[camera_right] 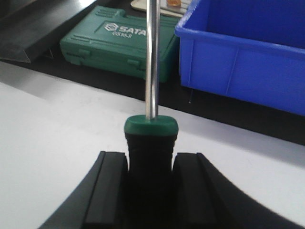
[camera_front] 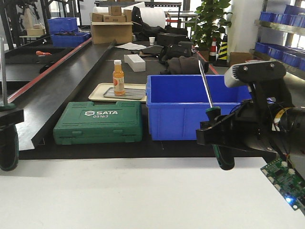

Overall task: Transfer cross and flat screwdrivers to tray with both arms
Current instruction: 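Lift both screwdrivers upright off the table with both grippers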

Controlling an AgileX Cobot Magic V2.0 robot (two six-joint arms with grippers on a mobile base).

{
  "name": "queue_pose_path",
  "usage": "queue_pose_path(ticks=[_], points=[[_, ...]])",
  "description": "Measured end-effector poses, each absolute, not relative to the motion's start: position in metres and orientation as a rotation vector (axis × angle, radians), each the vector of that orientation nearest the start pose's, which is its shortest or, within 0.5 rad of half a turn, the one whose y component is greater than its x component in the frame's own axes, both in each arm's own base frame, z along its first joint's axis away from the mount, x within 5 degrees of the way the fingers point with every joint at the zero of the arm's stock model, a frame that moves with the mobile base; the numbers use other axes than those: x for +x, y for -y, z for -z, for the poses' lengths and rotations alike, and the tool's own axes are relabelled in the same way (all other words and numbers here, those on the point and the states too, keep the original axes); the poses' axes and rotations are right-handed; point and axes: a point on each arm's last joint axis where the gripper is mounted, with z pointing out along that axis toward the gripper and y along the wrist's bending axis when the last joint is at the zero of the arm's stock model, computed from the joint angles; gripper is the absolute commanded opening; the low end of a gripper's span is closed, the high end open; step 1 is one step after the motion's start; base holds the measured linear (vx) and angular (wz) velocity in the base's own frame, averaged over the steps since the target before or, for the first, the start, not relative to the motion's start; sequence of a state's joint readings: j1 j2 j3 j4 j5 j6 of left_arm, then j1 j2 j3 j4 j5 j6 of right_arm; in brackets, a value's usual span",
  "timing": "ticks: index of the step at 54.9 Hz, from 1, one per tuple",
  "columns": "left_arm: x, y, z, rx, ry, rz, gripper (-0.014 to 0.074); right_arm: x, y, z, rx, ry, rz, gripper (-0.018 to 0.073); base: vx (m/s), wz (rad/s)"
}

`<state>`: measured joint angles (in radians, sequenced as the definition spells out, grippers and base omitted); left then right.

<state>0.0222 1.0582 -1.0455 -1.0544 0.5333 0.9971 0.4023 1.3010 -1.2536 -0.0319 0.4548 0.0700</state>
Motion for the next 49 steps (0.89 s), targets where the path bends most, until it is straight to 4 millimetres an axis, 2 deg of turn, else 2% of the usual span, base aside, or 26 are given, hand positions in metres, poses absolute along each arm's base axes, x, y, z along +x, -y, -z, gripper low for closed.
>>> queue_pose_path(ticks=[16,49], points=[[0.2275,0.0297,-0.4154,0.251,-1.702,0.335,0.0,0.2719,-0.1164,-0.4027,-0.346,-1.942,-0.285,-0.0008,0.0,0.0],[0.2278,0.0292,-0.4157,0.245,-1.698,0.332,0.0,0.2719,-0.1163,-0.4028,-0.345,-1.941,-0.286,-0.0008,0.0,0.0]])
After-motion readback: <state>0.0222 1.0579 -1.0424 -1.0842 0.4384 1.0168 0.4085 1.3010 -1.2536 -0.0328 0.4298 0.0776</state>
